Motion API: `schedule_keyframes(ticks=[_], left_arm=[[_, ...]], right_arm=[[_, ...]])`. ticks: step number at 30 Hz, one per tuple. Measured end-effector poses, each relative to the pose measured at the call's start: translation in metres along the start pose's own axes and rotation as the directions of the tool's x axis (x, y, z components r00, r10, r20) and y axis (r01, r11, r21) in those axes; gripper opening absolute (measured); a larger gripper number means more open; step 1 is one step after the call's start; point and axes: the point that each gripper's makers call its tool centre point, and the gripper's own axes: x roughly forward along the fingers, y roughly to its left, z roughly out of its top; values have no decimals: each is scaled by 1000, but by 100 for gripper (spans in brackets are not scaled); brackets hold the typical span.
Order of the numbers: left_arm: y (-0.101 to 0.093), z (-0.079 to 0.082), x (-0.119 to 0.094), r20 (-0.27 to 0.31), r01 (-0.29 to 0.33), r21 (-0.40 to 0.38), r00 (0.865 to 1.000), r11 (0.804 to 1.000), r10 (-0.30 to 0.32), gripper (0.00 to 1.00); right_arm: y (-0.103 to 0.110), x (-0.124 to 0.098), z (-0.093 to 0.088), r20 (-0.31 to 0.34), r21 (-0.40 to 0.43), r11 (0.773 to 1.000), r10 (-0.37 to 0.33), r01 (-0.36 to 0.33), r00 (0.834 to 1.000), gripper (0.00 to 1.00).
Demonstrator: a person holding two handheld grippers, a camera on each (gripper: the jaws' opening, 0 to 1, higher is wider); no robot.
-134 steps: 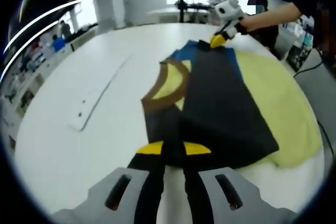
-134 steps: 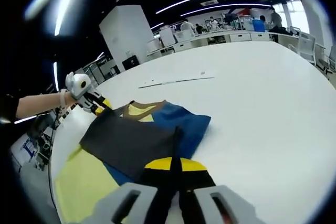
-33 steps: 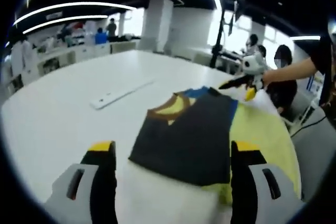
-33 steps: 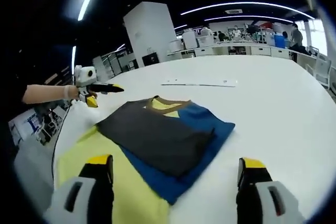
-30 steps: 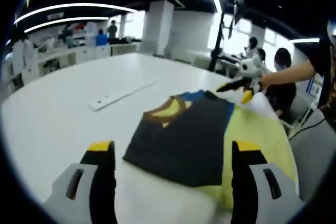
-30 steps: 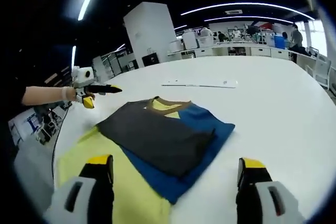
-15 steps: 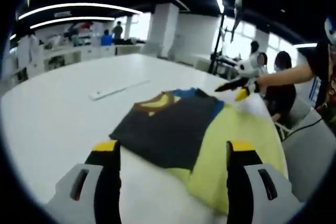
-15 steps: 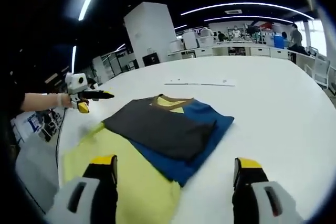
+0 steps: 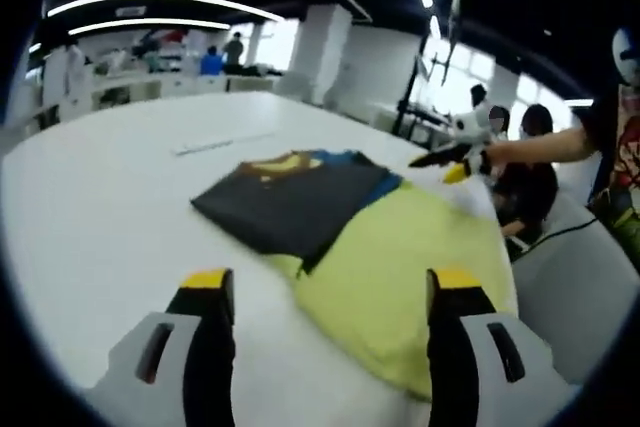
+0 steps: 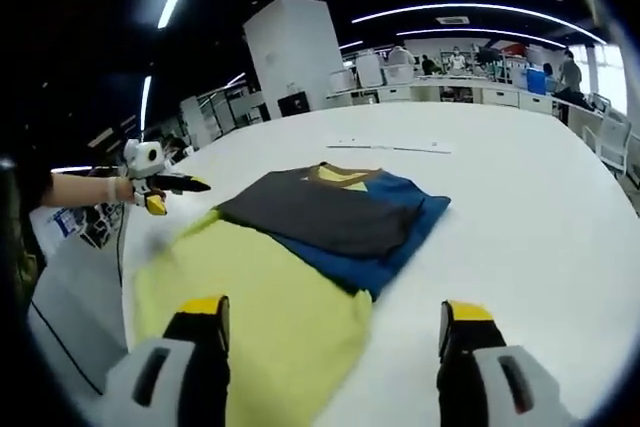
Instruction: Fold the garment on the visible template until the final outline fits inside the template.
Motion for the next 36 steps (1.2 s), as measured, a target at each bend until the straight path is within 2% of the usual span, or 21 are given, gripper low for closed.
schedule_keyframes(ticks=[5,16,22,24,28,32,36], left_arm=[[-15,-13,-11,-32,17,5,999,1000,-17,74],[-41,-41,-30,-106,51,9,993,999,-50,72],[-50,-55,-36,-126,56,-10,990,998,-57,71],[-54,-65,-39,-164,63,-8,984,998,-63,70],[-67,-77,-45,-204,97,-35,974,995,-102,67],[-75,-84,-51,-230,115,-51,965,992,-124,65],[-90,-90,-58,-257,141,-94,953,985,-161,58]], right_arm=[[10,-12,-13,-6,22,1000,13,-13,1000,77],[18,-38,-39,-2,72,997,-3,3,1000,76],[28,-47,-46,-14,63,998,9,-8,1000,71],[34,-51,-49,-28,57,998,24,-23,999,68],[50,-61,-62,-65,55,997,66,-62,996,58],[60,-71,-75,-86,72,994,89,-83,992,54],[67,-81,-92,-122,104,988,123,-110,985,42]])
